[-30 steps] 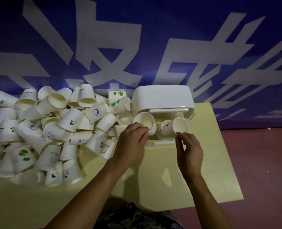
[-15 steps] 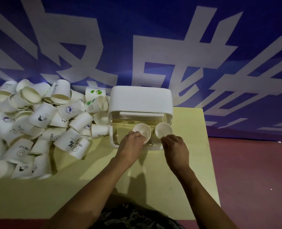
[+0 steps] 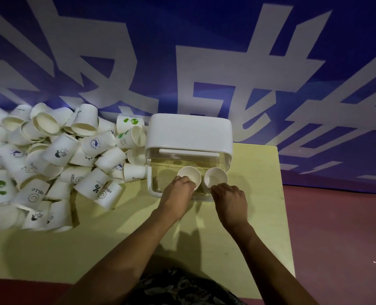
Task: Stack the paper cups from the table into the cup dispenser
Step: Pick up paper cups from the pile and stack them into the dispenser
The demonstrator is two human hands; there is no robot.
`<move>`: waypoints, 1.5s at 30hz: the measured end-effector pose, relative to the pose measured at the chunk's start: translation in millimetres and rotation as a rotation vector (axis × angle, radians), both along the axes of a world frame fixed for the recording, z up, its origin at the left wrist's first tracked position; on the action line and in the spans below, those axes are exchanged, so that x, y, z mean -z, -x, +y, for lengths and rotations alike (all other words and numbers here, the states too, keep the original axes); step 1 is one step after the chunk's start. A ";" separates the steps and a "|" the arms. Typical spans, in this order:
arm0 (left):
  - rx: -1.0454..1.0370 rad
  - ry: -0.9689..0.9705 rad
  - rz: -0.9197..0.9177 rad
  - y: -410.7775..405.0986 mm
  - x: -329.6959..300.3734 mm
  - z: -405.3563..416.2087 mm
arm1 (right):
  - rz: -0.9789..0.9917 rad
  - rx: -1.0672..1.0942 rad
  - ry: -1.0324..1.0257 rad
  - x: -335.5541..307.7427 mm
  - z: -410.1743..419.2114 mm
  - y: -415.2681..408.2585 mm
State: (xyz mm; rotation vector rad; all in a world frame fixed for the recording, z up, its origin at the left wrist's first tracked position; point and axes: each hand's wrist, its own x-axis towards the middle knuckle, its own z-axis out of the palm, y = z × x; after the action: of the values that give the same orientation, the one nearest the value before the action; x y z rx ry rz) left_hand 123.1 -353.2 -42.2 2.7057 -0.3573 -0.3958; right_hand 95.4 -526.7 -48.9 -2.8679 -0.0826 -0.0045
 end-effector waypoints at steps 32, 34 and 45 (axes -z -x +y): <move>-0.994 0.613 0.237 26.9 9.7 321.8 | 0.302 -0.785 0.177 34.7 315.8 11.3; -0.904 0.553 0.169 29.7 4.6 335.0 | 0.259 -0.812 0.207 34.6 325.4 6.9; -0.717 0.513 0.045 37.1 -6.7 343.0 | 0.142 -0.738 0.410 35.4 321.7 -15.6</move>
State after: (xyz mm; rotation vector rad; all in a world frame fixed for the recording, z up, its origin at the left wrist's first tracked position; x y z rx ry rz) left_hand 86.0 -10.2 -35.5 2.1250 0.4627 -0.1251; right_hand 111.1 -205.0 -84.3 -3.0208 -1.2221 0.3977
